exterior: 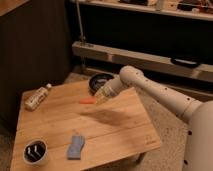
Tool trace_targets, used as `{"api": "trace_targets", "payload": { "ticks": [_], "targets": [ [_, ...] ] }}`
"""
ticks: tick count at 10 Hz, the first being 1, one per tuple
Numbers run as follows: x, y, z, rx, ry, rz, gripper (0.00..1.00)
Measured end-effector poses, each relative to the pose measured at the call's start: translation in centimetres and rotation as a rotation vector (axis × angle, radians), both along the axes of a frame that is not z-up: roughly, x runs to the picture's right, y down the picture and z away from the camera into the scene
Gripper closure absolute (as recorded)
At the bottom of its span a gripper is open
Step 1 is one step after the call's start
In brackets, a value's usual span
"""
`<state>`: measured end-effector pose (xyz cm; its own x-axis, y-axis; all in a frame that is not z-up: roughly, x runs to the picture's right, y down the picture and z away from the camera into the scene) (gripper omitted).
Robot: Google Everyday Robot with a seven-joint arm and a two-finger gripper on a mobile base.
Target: Place the pepper in the ceramic bowl
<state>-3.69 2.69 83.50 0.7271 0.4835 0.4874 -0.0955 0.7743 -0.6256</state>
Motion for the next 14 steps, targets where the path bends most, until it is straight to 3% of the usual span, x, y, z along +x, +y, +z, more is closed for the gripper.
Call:
{"api": "trace_targets", "payload": {
  "ticks": [2,4,6,7,10,12,14],
  "targets": [
    [1.7,-4.3,2.4,-0.010,0.080,0.065,0.85],
    [2.8,-7.3,4.6,-0.036,0.212,0.131,0.85],
    [3.7,-8.1,6.6,-0.095,0.373,0.201,0.82],
    [4.2,-7.5,7.7,-0.126,0.452,0.202,0.70],
    [4.4,-6.5,8.1,-0.123,0.524,0.174,0.42],
    [4.1,-5.9,7.8,-0.103,0.499,0.174,0.24],
    [3.1,-5.3,7.8,-0.097,0.480,0.148,0.20]
  ]
}}
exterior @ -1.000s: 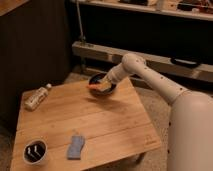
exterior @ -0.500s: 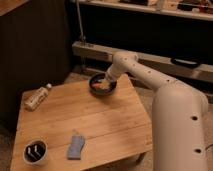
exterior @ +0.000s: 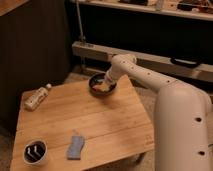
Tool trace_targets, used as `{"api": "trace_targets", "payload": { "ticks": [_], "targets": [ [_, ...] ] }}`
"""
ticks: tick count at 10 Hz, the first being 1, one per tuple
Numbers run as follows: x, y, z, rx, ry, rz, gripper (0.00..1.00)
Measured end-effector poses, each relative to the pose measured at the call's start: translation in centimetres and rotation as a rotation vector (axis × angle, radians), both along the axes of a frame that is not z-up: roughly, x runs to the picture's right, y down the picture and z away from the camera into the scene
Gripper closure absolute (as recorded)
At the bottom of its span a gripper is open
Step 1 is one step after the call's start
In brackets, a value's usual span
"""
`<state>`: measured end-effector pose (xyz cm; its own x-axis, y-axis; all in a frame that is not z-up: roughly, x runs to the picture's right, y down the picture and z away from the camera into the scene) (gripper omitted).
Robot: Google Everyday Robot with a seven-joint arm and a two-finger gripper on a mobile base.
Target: Place the pepper in the ceramic bowl
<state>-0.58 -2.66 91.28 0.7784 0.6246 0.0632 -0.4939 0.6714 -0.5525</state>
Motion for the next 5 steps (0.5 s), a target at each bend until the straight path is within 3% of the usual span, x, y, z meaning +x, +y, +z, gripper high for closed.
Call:
{"api": "trace_targets", "payload": {
  "ticks": [3,5],
  "targets": [
    [-0.57,0.76,0.08,-0.012,-0.067,-0.010,0.20],
    [-0.77,0.74,0.04,-0.012,-0.073,-0.012,0.20]
  ]
}}
